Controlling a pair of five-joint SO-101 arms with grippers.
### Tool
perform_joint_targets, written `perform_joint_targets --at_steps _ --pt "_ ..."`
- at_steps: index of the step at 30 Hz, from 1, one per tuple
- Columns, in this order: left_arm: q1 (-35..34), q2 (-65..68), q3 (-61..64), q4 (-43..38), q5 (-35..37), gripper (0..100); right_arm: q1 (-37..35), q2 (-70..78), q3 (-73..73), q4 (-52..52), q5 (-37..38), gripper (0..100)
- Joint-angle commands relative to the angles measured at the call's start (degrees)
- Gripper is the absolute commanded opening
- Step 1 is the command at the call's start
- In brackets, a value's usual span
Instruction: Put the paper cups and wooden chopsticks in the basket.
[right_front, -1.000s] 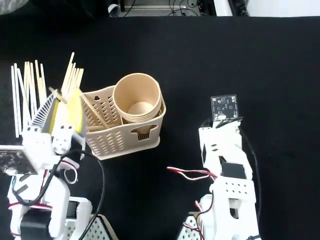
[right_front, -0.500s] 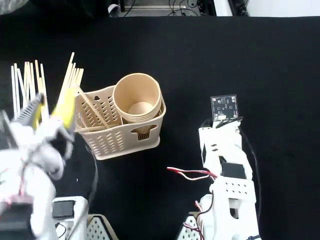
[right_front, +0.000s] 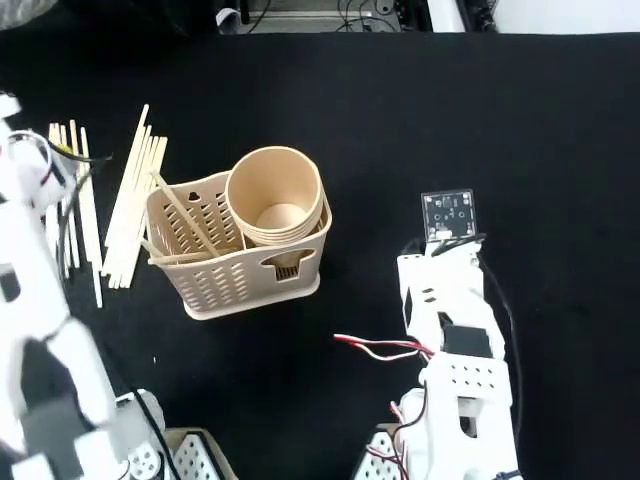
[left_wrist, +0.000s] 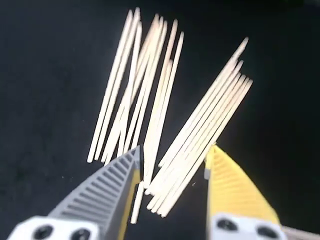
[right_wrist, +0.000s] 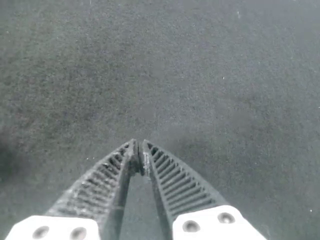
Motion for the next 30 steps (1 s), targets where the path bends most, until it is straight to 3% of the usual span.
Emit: perform_joint_targets --at_steps 1,10,19,26,30 --pt "-0.5 10.2 -7.5 0.0 -3.5 21 -0.6 0.3 -0.3 -1.1 0.5 1.2" --pt "-0.6 36.7 -22.1 0.0 -8.1 21 -0.6 0.3 -0.3 -1.1 0.5 1.2" --pt "-1.9 54.1 -35.2 1.4 -10.5 21 -0.6 0.3 -0.3 -1.1 0.5 1.2" --pt "-1.7 60.3 -40.5 1.7 -10.5 3 -0.6 0.3 -0.3 -1.1 0.5 1.2" --pt "-1.5 59.7 -40.9 3.8 -10.5 3 -0.6 0.3 -0.3 -1.1 0.5 1.2"
